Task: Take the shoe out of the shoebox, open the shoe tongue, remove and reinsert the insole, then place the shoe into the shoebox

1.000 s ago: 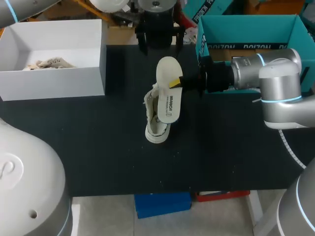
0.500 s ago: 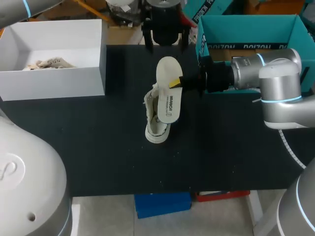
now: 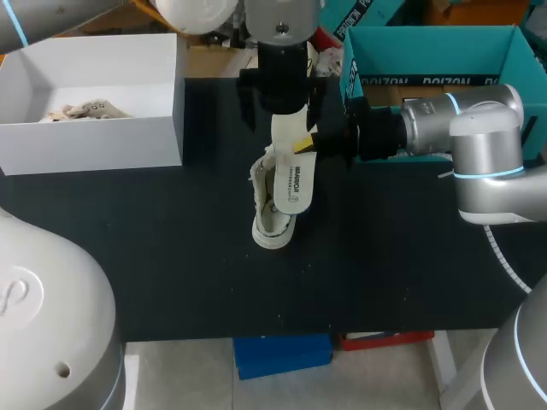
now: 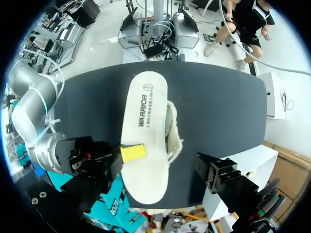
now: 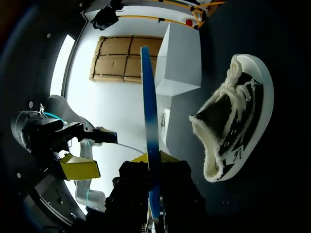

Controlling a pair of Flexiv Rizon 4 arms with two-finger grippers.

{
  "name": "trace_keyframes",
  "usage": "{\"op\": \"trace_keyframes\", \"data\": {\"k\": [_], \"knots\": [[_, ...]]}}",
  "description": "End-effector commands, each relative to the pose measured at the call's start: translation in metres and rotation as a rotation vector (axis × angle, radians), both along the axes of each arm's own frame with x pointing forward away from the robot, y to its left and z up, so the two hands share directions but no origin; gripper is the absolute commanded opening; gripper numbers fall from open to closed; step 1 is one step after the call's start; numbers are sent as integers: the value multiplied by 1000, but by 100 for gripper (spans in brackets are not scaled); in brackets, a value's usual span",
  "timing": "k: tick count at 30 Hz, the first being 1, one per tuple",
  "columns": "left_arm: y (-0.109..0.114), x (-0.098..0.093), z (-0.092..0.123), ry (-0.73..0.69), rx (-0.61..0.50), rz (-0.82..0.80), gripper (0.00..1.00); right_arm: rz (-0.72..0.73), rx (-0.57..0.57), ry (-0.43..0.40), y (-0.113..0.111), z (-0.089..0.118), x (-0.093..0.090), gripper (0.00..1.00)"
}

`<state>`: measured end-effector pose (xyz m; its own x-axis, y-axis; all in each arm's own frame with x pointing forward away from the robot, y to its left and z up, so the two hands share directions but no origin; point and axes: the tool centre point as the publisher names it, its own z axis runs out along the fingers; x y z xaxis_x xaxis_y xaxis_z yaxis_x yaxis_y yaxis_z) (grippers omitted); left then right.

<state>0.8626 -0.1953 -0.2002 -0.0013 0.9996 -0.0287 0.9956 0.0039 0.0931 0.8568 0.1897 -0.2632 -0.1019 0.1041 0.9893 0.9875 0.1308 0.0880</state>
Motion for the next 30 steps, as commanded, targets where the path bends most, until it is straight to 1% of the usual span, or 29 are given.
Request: {"op": "trace_keyframes", "data": {"k": [1,6,12,15,17,21,23,26,30], "knots": [[10,-31,-8,-40,-15,9,100,0,-4,1,1,0,0,0],[12,-57,-15,-37,-29,7,100,0,-4,1,1,0,0,0],[11,-81,-18,-35,-122,-85,100,0,-4,1,1,0,0,0],[15,-87,-17,7,-279,-148,100,0,-4,1,1,0,0,0],[21,-89,-14,52,-428,-197,100,0,-4,1,1,0,0,0],[35,-91,-8,159,-797,-332,100,0,-4,1,1,0,0,0],[40,-90,-9,205,-936,-369,100,0,-4,1,1,0,0,0],[45,-87,-12,251,-1068,-392,100,0,-4,1,1,0,0,0],[45,-87,-12,251,-1068,-392,100,0,-4,1,1,0,0,0]]}}
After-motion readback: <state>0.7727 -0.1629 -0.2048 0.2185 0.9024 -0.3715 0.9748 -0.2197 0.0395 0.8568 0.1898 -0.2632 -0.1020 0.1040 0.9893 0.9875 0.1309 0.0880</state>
